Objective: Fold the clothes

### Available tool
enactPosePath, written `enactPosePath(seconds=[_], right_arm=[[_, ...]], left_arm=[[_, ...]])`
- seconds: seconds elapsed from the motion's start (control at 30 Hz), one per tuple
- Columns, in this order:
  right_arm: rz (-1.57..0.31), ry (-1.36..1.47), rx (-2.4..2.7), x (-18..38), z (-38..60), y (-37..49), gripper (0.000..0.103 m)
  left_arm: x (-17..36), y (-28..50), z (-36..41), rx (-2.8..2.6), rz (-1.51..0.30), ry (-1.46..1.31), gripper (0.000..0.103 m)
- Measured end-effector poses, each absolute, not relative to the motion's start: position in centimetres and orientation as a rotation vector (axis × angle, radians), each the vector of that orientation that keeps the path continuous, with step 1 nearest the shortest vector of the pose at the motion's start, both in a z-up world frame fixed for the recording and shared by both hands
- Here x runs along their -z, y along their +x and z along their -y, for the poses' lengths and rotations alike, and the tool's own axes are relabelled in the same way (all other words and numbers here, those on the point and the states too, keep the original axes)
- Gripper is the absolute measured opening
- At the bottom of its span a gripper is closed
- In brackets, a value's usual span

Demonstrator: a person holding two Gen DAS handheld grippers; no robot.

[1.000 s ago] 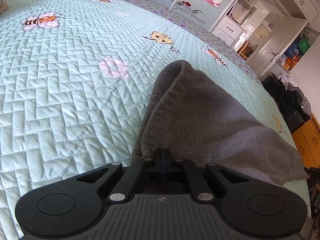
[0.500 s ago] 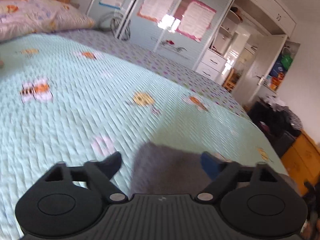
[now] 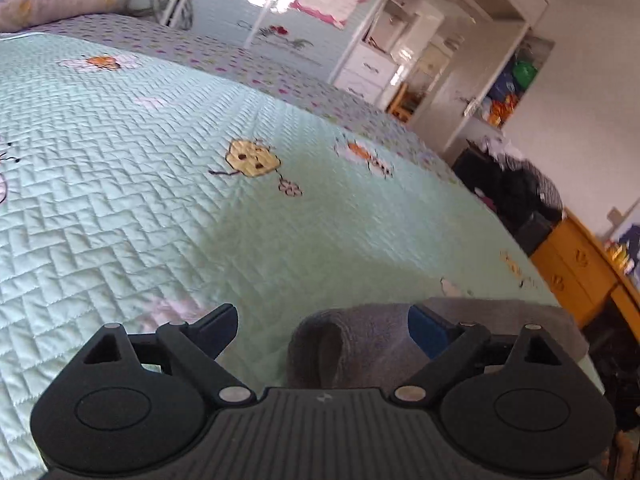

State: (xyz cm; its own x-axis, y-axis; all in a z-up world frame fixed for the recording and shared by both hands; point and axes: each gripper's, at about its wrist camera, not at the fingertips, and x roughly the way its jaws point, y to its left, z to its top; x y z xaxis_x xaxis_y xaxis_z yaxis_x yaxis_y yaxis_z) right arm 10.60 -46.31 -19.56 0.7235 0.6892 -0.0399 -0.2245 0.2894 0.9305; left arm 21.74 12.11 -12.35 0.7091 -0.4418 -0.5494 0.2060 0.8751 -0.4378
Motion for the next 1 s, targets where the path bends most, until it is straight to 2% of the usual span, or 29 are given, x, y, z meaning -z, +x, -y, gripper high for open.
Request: enactPosePath(seconds=[0.1,0.13,0.2,0.23,0.33,0.47,0.6,0.8,0.93,1.0], right_arm=[[-0.509,1.051,-0.634,19.4,45.0,10.5,0.068],[-0.519,1.017,-0.628,19.3,44.3,10.6,0.068],[-0.545,0.924,-0.614,18.8,43.0,10.8,0.069],[-0.557,0.875,-0.605,18.6,42.3,10.9,0.069],[-0.577,0.8,-0.591,18.4,41.4,10.6,0.07],[-0.579,0.796,-0.589,18.4,41.4,10.5,0.07],[-0.58,0.779,-0.583,18.5,41.1,10.6,0.07],[-0.593,0.74,-0.567,18.0,40.2,11.3,0.07],[-0.606,0.704,-0.554,17.4,39.6,11.3,0.071],[-0.61,0.678,-0.553,16.5,39.1,10.7,0.073]], left_arm=[[13.2,23.2,-11.3,0.375,-0.764,-0.264,0.09],[13.4,23.6,-10.9,0.376,-0.781,-0.228,0.084],[13.6,24.2,-10.0,0.395,-0.809,-0.163,0.058],[13.7,24.4,-9.5,0.401,-0.819,-0.129,0.035],[13.0,23.9,-7.8,0.359,-0.8,-0.005,0.023],[10.8,23.0,-6.5,0.228,-0.747,0.09,0.02],[8.0,22.6,-8.2,0.102,-0.672,0.046,0.019],[11.9,24.4,-8.3,0.05,-0.781,0.086,0.019],[11.1,23.2,-9.2,-0.005,-0.771,0.018,0.04],[9.7,21.6,-9.5,-0.038,-0.741,0.011,0.045]])
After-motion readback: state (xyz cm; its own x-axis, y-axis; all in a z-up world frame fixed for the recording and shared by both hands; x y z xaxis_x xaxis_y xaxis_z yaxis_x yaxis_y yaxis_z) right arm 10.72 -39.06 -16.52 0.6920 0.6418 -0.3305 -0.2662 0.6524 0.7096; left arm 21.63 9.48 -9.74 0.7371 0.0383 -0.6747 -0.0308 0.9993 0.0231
